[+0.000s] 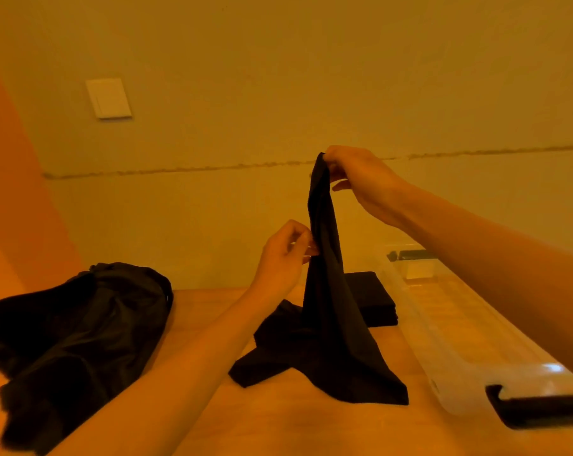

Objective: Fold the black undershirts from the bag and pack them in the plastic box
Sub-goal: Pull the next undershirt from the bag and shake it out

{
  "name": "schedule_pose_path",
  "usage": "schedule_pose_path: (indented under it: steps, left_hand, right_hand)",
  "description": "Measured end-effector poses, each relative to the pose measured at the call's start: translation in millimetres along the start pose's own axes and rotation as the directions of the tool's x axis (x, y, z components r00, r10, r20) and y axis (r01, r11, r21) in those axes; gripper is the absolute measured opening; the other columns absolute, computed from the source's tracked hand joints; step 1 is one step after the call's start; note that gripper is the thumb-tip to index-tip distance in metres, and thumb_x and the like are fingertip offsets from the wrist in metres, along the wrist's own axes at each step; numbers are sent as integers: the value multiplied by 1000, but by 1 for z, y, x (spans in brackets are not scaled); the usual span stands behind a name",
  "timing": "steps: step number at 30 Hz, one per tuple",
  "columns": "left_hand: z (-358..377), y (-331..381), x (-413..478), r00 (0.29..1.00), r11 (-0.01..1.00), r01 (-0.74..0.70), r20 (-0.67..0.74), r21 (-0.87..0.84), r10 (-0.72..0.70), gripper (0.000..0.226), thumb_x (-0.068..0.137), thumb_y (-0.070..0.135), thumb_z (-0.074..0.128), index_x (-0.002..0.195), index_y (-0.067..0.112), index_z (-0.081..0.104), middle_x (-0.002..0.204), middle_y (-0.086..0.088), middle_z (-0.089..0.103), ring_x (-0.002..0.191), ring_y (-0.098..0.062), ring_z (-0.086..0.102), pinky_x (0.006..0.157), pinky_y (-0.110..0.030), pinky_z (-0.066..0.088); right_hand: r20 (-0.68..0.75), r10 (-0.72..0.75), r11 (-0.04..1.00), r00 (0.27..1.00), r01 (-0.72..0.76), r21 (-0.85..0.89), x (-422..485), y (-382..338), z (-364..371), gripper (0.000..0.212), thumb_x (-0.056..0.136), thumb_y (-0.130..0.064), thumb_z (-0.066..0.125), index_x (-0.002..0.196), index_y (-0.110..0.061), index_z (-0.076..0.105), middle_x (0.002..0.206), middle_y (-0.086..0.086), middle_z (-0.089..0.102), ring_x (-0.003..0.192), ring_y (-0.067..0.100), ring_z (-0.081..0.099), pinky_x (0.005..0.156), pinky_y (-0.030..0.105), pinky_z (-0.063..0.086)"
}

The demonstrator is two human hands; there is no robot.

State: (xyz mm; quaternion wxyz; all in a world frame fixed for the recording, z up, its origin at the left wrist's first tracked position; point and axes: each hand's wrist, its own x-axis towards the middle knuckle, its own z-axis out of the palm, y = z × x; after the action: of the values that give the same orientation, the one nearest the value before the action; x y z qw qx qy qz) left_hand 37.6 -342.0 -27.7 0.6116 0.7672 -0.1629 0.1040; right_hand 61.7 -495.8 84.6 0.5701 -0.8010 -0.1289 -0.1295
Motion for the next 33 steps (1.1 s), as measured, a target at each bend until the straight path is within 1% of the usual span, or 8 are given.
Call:
schedule_pose_path:
  steps: [4,9,13,17,19,23,30,33]
  left_hand:
    - [-13,13,1,998,970,62,31,-236,-56,19,104,31,53,109,13,50,108,1,70,94,-7,72,86,-32,60]
    - [-18,17,2,961,994,-109,-256,16,109,14,104,20,55,92,15,57,83,5,61,65,6,59,57,-12,45]
    - [-42,16,9,923,991,-137,-360,13,132,20,106,20,49,86,20,52,76,-8,56,59,-8,47,51,-25,34]
    - [-71,31,18,930,971,-210,-284,116,235,20,106,22,49,90,27,58,85,-11,68,71,-22,62,61,-33,44]
    - [-88,40,23,942,952,-224,-205,210,267,19,105,21,51,91,29,62,82,2,69,73,-10,65,61,-23,45]
    - [-122,46,27,971,954,-171,-122,247,206,20,104,21,56,88,29,64,72,6,68,61,-4,63,54,-19,44]
    - [-149,41,15,969,969,-162,-156,187,192,31,105,25,55,99,-1,71,87,-14,64,81,-14,59,75,-32,43]
    - [-148,44,11,974,987,-157,-161,37,161,25,104,25,55,97,12,75,85,-1,72,80,-12,66,70,-27,50]
  right_hand:
    - [55,-24,1000,998,24,5,-5,0,16,27,105,-22,45,91,-13,65,94,10,74,89,24,72,90,40,55]
    - [0,4,1000,1000,-4,-17,-2,0,37,26,100,-20,46,90,-5,65,87,10,66,81,18,65,80,37,54]
    - [-80,93,996,992,-91,27,1,3,43,27,101,-24,43,78,-15,53,76,2,52,75,17,52,76,35,43]
    - [94,56,996,994,-50,-72,-6,9,55,47,104,-55,40,94,-15,63,93,4,67,92,19,65,86,35,50]
    - [198,51,994,979,-31,-101,-10,12,57,50,98,-61,46,102,-15,64,97,3,71,96,19,69,86,33,53]
    - [366,82,988,927,-28,-149,-13,15,44,31,90,-43,71,105,-16,70,95,-3,76,90,12,73,80,25,56]
    - [334,15,992,943,27,-120,-5,29,37,26,100,-39,57,84,-20,61,79,-5,66,85,12,63,88,32,45]
    - [382,12,996,924,24,-89,-8,33,45,21,100,-35,59,89,-18,63,74,-6,67,70,5,62,67,18,46]
